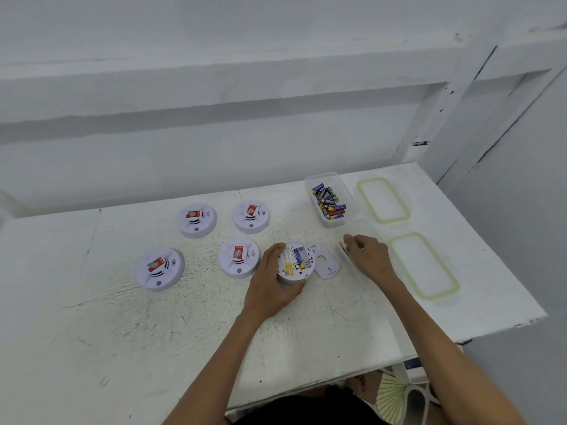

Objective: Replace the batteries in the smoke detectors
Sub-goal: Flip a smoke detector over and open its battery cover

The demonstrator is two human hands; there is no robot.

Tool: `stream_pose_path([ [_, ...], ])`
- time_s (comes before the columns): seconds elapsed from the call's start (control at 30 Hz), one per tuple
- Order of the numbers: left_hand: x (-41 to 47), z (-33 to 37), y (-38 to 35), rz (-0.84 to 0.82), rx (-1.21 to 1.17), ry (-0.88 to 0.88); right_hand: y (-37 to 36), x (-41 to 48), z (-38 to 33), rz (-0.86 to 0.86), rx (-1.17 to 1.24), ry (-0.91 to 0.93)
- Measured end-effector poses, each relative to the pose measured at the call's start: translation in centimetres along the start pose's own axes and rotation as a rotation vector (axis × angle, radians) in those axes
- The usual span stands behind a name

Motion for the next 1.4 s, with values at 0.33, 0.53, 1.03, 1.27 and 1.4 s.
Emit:
stream_pose_path([
  [0.33, 0.1, 0.0, 0.0, 0.023, 0.012, -0.017, -0.7, -0.7, -0.7, -0.078, -0.06, 0.16],
  [0.53, 0.1, 0.1, 0.1, 0.023, 0.008, -0.016, -1.0, -0.7, -1.3, -0.047, -0.05, 0.167],
  [1.03, 0.1, 0.0, 0.1, 0.002, -0.01, 0.002, -1.0, -1.0, -1.2, -0.026, -0.038, 0.146],
  [1.27, -0.1, 0.0, 0.1, 0.002, 0.004, 0.007, -1.7, -1.9, -2.0, 0.021, -0.149, 0.14],
  [1.4, -0.1, -0.2, 0.0, -0.026, -0.037, 0.042, -3.3, -3.3, -4.1, -0.052, -0.197, 0.473],
])
Point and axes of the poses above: each hand's wrist, its own x-axis towards the middle knuckle, its own y-axis out of the back of the hand, z = x × y, the point moved 2 cm from there along x, towards the middle knuckle, and after that the axes turned 15 degrees about x, right-handed, at the moved point
